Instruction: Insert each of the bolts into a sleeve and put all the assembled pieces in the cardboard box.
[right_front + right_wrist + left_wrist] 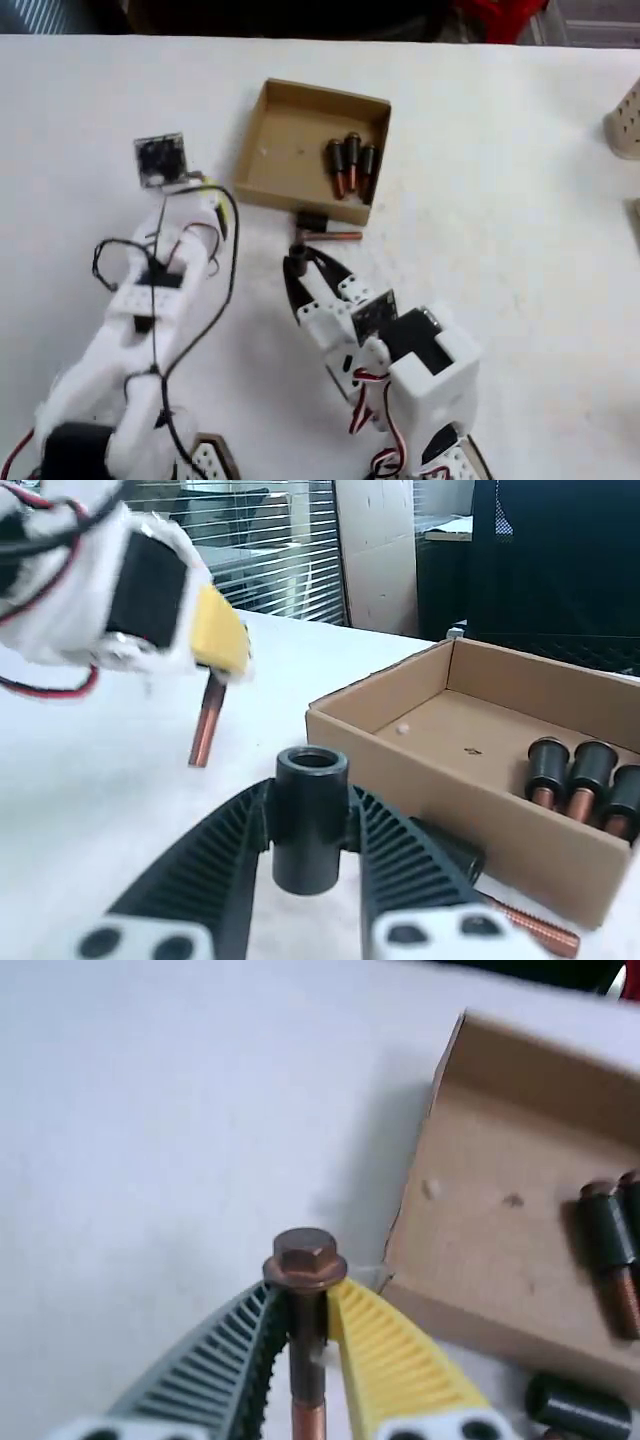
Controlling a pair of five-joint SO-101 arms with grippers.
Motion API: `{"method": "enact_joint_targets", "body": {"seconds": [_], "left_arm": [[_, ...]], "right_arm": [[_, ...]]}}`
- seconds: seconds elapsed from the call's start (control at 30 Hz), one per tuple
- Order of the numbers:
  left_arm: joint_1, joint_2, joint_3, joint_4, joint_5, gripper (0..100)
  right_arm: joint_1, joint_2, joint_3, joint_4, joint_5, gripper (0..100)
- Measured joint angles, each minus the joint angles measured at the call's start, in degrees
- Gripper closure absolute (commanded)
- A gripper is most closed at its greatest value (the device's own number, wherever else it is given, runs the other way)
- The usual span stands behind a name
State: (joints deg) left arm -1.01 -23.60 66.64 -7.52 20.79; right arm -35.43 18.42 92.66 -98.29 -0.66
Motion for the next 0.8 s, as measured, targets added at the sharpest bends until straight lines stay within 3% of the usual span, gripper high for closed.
{"method": "enact_joint_targets", "body": {"seconds": [0.23,0.57,0.67,0.8], "left_arm": [[4.5,-16.3,11.7,-6.8,0.6,98],[16.9,-48.3,29.6,-11.3,0.6,98],[19.9,-58.0,30.8,-9.0,0.6,98],[22.9,-67.5,30.8,2.9,0.6,98]], "right_arm": [[0.0,0.0,0.0,0.0,0.0,98.1],[0.0,0.0,0.0,0.0,0.0,98.1],[0.0,0.0,0.0,0.0,0.0,98.1],[-0.4,0.0,0.0,0.0,0.0,98.1]]}}
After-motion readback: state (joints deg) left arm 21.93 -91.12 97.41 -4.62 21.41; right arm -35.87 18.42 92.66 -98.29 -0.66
